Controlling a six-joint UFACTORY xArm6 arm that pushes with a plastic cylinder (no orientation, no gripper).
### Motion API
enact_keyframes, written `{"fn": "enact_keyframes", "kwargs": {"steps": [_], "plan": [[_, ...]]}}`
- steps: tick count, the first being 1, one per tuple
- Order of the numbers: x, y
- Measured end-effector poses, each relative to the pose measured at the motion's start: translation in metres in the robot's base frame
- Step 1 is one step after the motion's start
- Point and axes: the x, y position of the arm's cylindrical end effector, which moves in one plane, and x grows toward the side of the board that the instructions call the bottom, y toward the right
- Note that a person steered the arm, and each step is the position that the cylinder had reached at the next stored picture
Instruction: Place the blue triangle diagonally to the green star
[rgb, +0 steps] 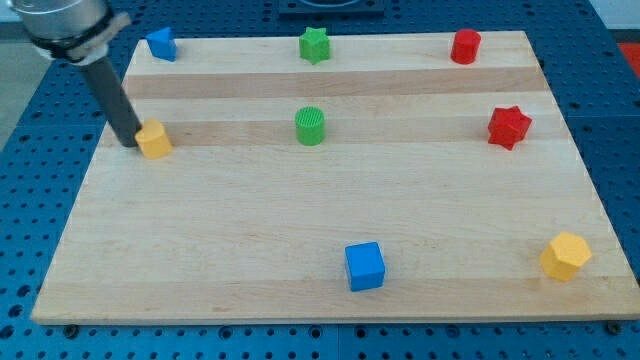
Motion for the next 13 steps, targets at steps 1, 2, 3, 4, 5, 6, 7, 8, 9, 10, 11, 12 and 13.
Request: {"fn": "enact_keyframes", "kwargs": {"steps": [1,2,3,4,5,6,7,8,9,10,11,12,13], "plan": [[0.001,0.053],[0.001,0.107],[-0.005,0.142],[-0.019,0.095],[-0.035,0.019],[-0.081,-0.033],[-0.128,-0.066],[-0.128,-0.066],[-0.192,-0.065],[-0.206,-0.066],[-0.206,-0.056],[-0.207,-0.024],[-0.207,-0.015]]}}
